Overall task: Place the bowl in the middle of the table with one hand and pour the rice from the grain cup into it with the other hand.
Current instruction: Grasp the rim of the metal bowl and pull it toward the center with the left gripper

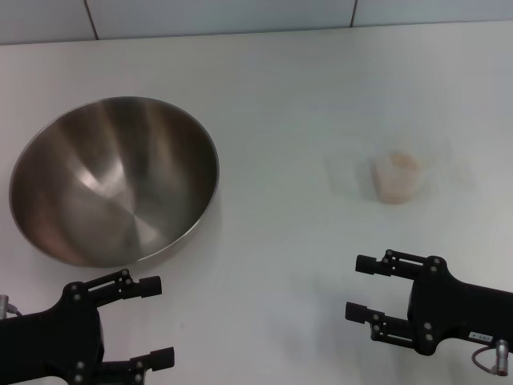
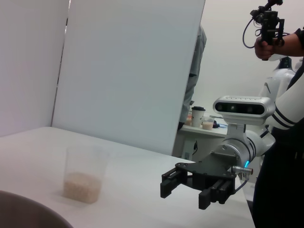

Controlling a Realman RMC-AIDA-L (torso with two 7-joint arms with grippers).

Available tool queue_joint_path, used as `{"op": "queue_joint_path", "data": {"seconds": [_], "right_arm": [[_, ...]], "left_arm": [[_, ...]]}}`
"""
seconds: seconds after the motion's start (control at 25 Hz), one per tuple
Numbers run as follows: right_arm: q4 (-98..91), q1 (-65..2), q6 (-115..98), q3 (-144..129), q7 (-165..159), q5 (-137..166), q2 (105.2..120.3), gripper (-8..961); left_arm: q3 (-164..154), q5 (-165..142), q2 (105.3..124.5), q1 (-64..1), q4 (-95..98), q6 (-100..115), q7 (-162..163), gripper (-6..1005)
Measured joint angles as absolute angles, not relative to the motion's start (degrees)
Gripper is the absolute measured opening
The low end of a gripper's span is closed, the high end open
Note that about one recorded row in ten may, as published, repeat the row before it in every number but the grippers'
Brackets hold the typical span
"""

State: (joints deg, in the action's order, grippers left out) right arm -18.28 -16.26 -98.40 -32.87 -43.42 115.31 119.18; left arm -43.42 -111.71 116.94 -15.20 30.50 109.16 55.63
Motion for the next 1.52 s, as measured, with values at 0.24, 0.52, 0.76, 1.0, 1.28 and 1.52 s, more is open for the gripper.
{"op": "queue_joint_path", "data": {"seconds": [0.24, 0.52, 0.76, 1.0, 1.28, 1.52], "right_arm": [[-18.28, -16.26, -98.41, -32.87, -43.42, 115.31, 119.18, 653], [-18.28, -16.26, -98.39, -32.87, -43.42, 115.31, 119.18, 652], [-18.3, -16.18, -98.36, -32.87, -43.41, 115.31, 119.18, 652], [-18.37, -16.32, -98.46, -32.87, -43.41, 115.31, 119.18, 653], [-18.37, -16.37, -98.63, -32.87, -43.38, 115.26, 119.18, 653], [-18.37, -15.98, -98.69, -32.38, -42.85, 115.04, 119.18, 652]], "left_arm": [[-43.42, -111.7, 117.04, -15.2, 30.5, 109.26, 55.63, 859], [-43.42, -111.71, 117.08, -15.2, 30.5, 109.25, 55.63, 859], [-43.37, -111.38, 117.08, -15.22, 30.5, 109.45, 55.55, 859], [-38.46, -110.75, 117.4, -16.32, 30.48, 113.54, 56.77, 859], [-33.09, -102.67, 117.87, -17.6, 30.5, 113.96, 59.56, 859], [-29.23, -89.42, 118.2, -17.16, 30.68, 111.23, 58.74, 859]]}}
